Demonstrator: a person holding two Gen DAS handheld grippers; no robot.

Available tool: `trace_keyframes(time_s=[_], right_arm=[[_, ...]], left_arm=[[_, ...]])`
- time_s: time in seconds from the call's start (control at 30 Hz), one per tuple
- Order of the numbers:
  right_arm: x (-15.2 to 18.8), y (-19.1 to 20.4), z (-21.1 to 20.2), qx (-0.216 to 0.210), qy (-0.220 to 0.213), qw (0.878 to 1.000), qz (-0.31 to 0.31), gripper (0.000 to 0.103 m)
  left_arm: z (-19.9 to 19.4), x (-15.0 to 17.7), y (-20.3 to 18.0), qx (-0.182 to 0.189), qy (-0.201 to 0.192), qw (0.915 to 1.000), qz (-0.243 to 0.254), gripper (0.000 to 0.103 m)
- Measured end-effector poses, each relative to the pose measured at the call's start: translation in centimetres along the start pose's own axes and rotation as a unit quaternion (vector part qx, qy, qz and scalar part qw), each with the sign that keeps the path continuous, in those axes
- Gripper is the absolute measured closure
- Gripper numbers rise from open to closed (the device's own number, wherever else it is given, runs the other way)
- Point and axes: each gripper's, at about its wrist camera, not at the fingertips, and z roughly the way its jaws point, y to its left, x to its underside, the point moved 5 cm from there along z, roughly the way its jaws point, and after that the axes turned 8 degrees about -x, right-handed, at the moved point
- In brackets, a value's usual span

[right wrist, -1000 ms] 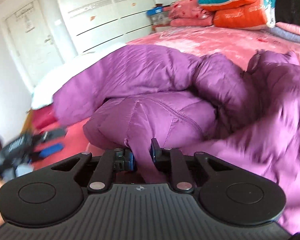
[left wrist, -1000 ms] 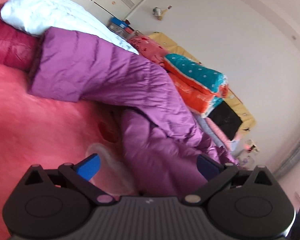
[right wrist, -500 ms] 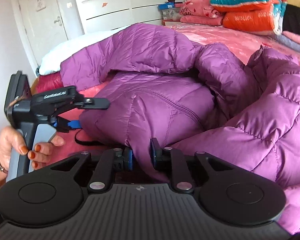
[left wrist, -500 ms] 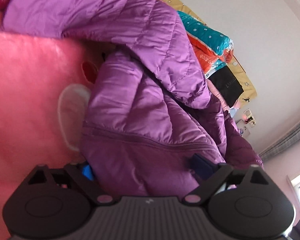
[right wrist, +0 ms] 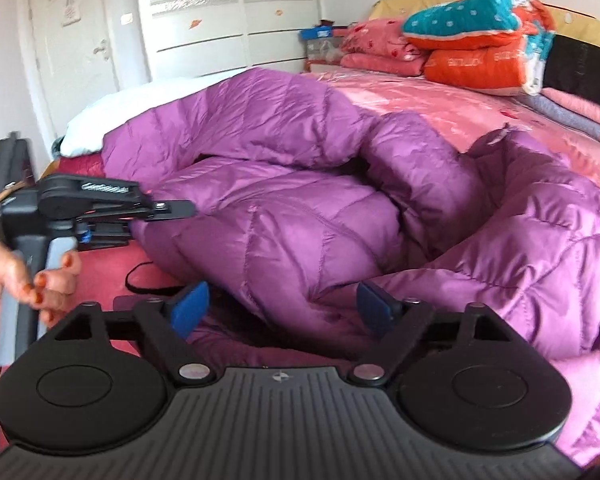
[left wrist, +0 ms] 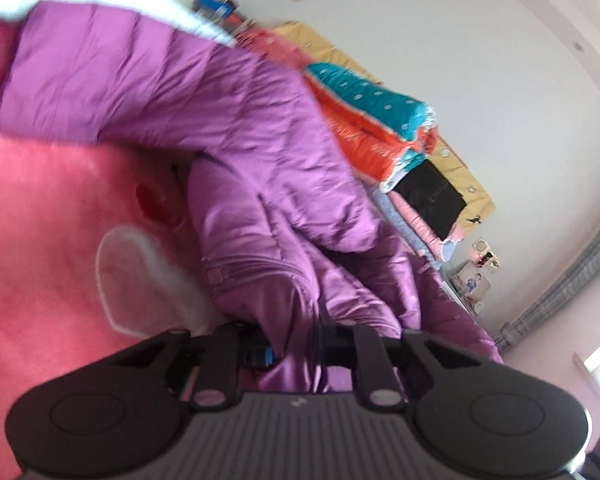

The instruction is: Fold large clothes

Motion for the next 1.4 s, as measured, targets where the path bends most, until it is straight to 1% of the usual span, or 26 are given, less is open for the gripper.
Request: trace_keyframes(time_s=[0.13,0.3,0.47,0.7,0.8,0.97,1.07,1.17,1.23,1.33,1.4], right_arm=[[0.4,-1.2,-1.3,0.019,-0.009,0.999,0.032,0.000],[1.2,-2.0,-3.2,0.040,-0.015,0.997,0.067,0.000],[2.1,-1.8,-4.6,0.040,-0.017,0.996,0.082,0.000],[2.8,-2.7,-5.5,0.021,-0.023,0.990,0.140,0.000],[3.3,-2.5,-5.8,0.021,-0.023,0.988,0.151,0.000],[3.7,-2.9,-7.3,0.024,-0.037,0.984,0.170,0.000],[4.0,-3.5,-8.1,0.035,-0.051,0.982,0.178,0.000],[4.4,-4.3,-8.4,0.047,-0.064,0.979,0.190,0.000],[4.7,-4.9,-8.4,0.053,-0.070,0.976,0.198,0.000],[5.0,-5.6,-8.4,0.059,-0.078,0.974,0.203,0.000],[5.0,-6.1,-8.3,0.068,-0.084,0.973,0.204,0.000]], left_arm=[[-3.0,0.6,-2.0,0.004,-0.022,0.9995,0.021,0.093],[-6.7,1.7,-3.7,-0.001,-0.036,0.9986,0.039,0.095],[-9.2,3.0,-4.5,-0.011,-0.040,0.9978,0.052,0.097],[-9.5,5.4,-6.2,-0.025,-0.018,0.9972,0.068,0.098],[-9.6,6.6,-7.6,-0.024,-0.011,0.9967,0.076,0.098],[-9.0,9.1,-10.6,-0.011,0.014,0.9932,0.115,0.098],[-8.7,10.3,-11.5,-0.015,0.024,0.9897,0.140,0.097],[-8.9,9.9,-10.6,-0.027,0.034,0.9906,0.130,0.097],[-9.4,9.6,-10.3,-0.042,0.042,0.9891,0.135,0.097],[-10.6,9.0,-9.5,-0.068,0.061,0.9838,0.154,0.096],[-11.7,8.1,-8.8,-0.084,0.072,0.9805,0.162,0.091]])
